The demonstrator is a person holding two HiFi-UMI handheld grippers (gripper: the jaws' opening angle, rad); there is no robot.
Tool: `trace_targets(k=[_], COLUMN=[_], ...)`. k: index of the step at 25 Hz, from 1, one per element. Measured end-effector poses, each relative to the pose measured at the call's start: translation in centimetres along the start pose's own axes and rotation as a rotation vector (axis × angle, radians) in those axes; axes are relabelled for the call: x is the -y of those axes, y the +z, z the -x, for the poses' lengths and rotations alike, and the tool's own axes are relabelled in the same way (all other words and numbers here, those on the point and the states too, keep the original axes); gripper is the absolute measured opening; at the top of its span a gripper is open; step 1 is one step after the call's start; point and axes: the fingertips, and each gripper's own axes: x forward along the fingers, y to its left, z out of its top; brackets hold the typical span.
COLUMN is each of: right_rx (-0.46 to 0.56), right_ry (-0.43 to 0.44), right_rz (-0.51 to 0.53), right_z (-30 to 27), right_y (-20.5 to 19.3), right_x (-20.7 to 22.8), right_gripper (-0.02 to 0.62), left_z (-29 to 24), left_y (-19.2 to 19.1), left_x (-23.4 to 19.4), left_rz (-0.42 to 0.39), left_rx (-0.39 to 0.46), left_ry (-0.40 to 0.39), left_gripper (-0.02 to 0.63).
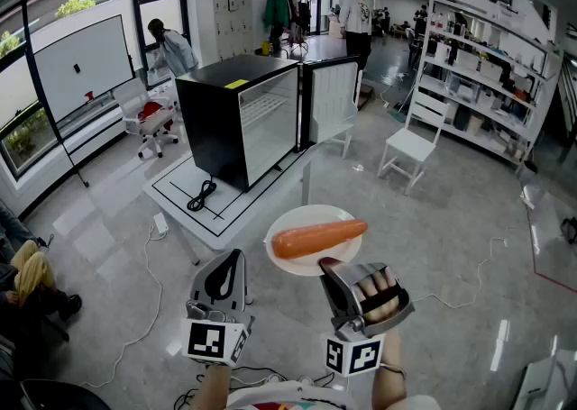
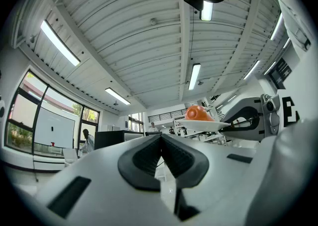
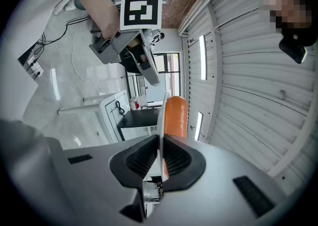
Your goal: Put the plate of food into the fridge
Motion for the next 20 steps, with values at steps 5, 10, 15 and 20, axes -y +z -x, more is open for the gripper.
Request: trace_targets(k=[5,10,15,20], right_rx=[-0.003,-0.004,0.023,0.037], right_ry=[-0.005,-0.004,0.019,0.009], right_rz=[0.002,-0.001,-0.019,-0.014], right_z=[0.37,0.00,-0.02,0.07], right_y=[0.07,-0.20,0.15,0.30], right_x=[0.15,0.41,-0.02,0.42], right_gripper=[0.026,0.026,0.028,0.028], left_z=[0.35,-0.40,-0.24,-0.29], left_y=[-0.04,0.18,-0.04,0.26], left_x=[-0.01,0.12,0.20,0.41], left_rz=[0.002,-0.008,-0.017,-0.017], left_rx=[0.000,-0.003,-0.010,-0.004], left_ry=[0.005,0.005,0.006,0.006], left_gripper=[0.008,0.008,0.008,0.008])
